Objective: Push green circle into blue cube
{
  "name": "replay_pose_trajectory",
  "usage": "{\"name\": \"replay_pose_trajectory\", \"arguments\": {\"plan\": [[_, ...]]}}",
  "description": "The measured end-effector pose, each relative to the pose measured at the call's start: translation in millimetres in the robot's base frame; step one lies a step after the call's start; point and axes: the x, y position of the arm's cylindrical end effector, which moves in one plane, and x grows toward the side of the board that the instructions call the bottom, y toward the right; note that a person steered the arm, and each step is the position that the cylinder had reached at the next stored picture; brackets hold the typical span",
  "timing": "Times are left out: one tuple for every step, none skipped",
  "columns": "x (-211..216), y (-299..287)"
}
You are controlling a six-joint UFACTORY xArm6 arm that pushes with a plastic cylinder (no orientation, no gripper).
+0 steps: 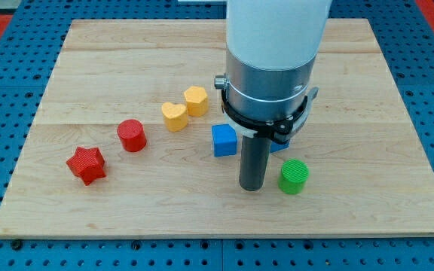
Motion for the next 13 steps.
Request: {"name": "replay_pose_trajectory", "arguments": {"plan": [[0, 0], [0, 0], [14, 22], [41, 55], [31, 111], [6, 95], [5, 36], [6, 22], [7, 21], [10, -14], [3, -29], [-25, -29], [-54, -29]]}}
